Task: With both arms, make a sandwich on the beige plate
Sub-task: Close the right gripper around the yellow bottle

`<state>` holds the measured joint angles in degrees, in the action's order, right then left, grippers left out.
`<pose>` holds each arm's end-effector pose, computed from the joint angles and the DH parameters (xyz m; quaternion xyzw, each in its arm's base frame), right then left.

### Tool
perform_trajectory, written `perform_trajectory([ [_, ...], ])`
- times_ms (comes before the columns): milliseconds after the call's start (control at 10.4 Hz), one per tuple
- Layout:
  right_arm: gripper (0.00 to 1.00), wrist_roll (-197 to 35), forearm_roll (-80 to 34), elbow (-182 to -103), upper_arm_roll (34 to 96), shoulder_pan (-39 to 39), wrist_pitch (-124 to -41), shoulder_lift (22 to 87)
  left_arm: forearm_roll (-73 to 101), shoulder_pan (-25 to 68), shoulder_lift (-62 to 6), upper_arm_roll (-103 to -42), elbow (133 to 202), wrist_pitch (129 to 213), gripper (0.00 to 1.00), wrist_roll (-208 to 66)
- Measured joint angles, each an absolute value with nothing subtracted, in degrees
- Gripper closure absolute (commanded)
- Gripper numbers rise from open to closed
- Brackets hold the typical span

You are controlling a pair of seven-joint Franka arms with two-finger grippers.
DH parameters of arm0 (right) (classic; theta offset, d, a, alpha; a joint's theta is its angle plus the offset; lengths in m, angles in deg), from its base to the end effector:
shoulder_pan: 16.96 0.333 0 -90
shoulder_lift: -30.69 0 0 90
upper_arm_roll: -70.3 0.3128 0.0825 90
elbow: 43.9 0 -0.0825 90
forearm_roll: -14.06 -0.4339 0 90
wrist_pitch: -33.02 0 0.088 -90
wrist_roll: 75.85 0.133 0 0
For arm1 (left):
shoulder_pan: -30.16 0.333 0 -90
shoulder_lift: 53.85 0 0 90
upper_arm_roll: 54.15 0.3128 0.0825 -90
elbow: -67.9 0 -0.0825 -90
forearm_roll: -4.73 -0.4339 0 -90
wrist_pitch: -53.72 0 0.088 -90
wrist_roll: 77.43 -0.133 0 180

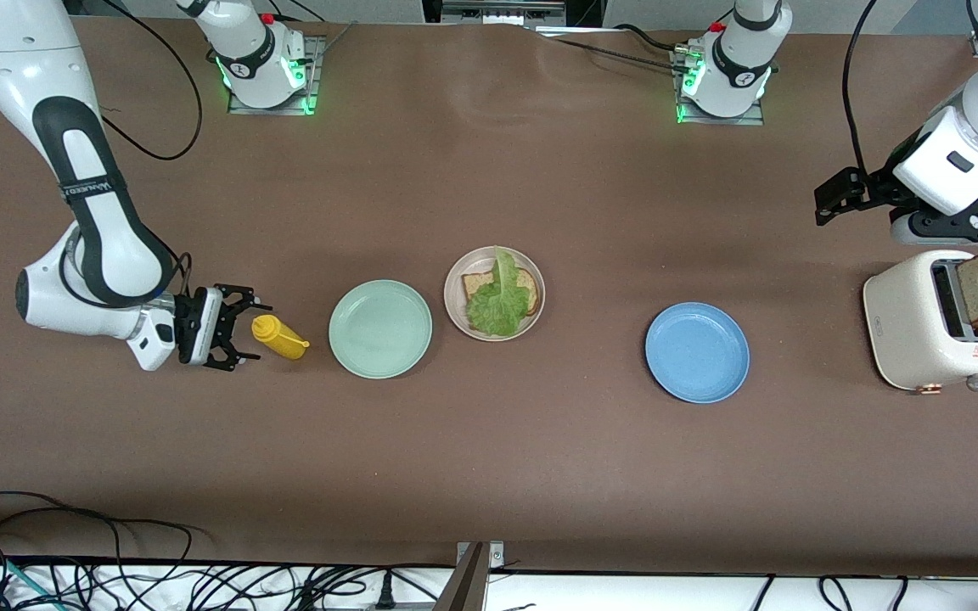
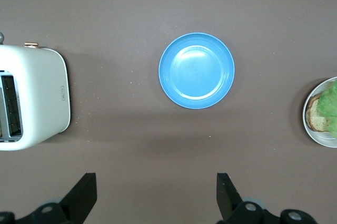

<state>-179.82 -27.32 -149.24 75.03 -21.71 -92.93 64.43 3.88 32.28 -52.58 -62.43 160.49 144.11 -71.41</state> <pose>0.6558 0.0368 0.1360 -0.7587 -0.5766 -0.1551 0.2605 0.6044 -0.0625 0.5591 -0.9995 0.0015 0.0294 0.0090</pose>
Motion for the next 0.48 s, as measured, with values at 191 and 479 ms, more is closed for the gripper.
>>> perform_trajectory([
  [191,0.01,-180.0,-27.5,-149.2,75.0,-21.2,-93.6,64.9,3.9,32.3,-52.6,-62.4,160.5,144.1,0.00,-71.4],
  [479,0.00,-180.2,-27.5,-149.2,75.5,-20.7,-94.8,65.3,3.9,32.3,-52.6,-62.4,160.5,144.1,0.00,-71.4],
])
